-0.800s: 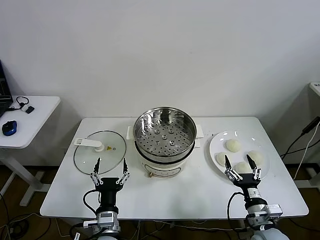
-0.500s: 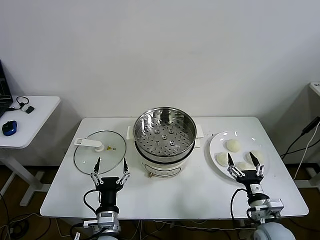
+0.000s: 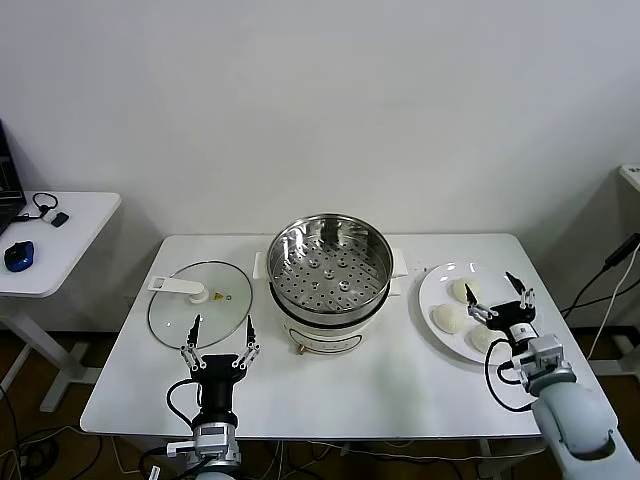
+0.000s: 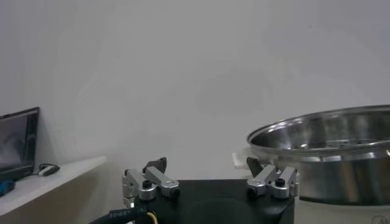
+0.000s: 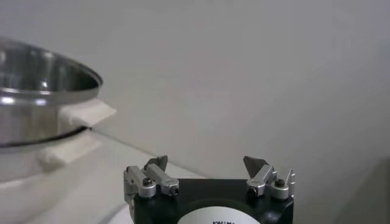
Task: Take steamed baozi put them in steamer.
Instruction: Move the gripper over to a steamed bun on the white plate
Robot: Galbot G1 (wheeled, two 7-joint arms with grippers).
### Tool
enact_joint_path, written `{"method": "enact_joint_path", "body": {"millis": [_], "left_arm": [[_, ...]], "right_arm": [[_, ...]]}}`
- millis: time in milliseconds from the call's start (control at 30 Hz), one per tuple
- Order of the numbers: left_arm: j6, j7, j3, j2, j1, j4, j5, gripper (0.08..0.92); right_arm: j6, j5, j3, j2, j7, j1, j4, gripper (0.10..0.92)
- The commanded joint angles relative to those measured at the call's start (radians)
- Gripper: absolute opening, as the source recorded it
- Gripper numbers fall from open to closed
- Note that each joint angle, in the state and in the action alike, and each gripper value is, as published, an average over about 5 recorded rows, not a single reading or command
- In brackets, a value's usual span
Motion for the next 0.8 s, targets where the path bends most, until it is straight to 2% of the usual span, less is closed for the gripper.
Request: {"method": "enact_joint_path", "body": {"millis": [33,200,400,633,800], "left_arm": [[0.000,-0.001,0.001,-0.049,0.002,-0.004,-0.001,0.823],[-0.005,-0.004,0.001,-0.049,0.002,0.003,-0.002,0.823],[-0.003,-0.005,-0.002,-0.049,-0.001,0.006,-0.013,0.823],[-0.001,-0.003,-0.006,-0.049,0.000,0.009,-0.024,0.823],[0.001,0.001,-0.009,-0.049,0.000,0.007,-0.042,0.823]], "right_arm": [[-0.090,-0.089,-0.120,-0.333,-0.216,0.177,-0.107,0.823],[-0.075,-0.055,-0.344,-0.507,-0.355,0.385,-0.182,0.823],[-0.016,-0.028,-0.837,-0.582,-0.518,0.842,-0.323,0.823],[0.047,0.058,-1.616,-0.524,-0.676,1.544,-0.505,0.823],[0.096,0.152,-1.976,-0.411,-0.763,1.814,-0.637,0.823]]}}
